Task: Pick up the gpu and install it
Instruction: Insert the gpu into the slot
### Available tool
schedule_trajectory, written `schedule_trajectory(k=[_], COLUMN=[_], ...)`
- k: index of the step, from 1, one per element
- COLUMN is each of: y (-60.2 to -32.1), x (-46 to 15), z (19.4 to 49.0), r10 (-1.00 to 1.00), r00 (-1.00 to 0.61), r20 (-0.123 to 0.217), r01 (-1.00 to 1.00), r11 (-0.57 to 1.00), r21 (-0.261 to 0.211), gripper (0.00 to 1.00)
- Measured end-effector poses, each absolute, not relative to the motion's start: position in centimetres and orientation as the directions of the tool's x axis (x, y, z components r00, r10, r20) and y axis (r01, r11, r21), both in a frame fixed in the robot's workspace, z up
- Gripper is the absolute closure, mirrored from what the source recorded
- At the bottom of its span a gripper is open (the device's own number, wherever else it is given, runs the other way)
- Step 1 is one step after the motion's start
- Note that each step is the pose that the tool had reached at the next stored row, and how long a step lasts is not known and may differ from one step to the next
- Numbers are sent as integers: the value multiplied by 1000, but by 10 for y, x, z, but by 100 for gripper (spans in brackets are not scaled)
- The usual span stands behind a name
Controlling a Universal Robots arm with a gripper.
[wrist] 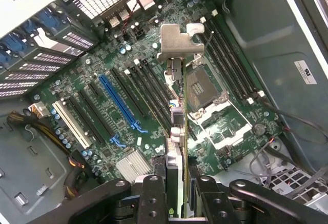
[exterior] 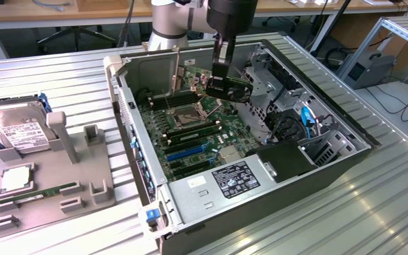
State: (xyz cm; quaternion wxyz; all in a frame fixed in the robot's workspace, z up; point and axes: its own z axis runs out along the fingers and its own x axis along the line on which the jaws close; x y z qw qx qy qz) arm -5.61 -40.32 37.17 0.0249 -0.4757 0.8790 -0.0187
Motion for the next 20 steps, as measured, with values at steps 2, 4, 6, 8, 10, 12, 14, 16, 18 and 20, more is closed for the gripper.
schedule_trajectory(k=[2, 4, 6, 8, 10, 12, 14, 16, 18, 20], y=[-403, -403, -403, -403, -403, -403, -403, -403, -403, -403], x=[-56, -56, -56, -56, -56, -56, -56, -56, -56, -56], z=[372, 372, 372, 372, 372, 372, 372, 372, 372, 372], r10=[-839, -840, -841, -843, -844, -846, -848, -849, -850, -852], r00=[-544, -542, -540, -538, -536, -532, -529, -527, -525, -524], r20=[-26, -26, -26, -26, -26, -26, -26, -26, -26, -26], r01=[-837, -838, -839, -841, -842, -844, -846, -847, -849, -850], r11=[545, 543, 541, 538, 536, 533, 530, 528, 526, 524], r21=[-57, -57, -57, -57, -57, -57, -57, -57, -57, -57], gripper=[73, 73, 73, 73, 73, 73, 73, 73, 73, 73])
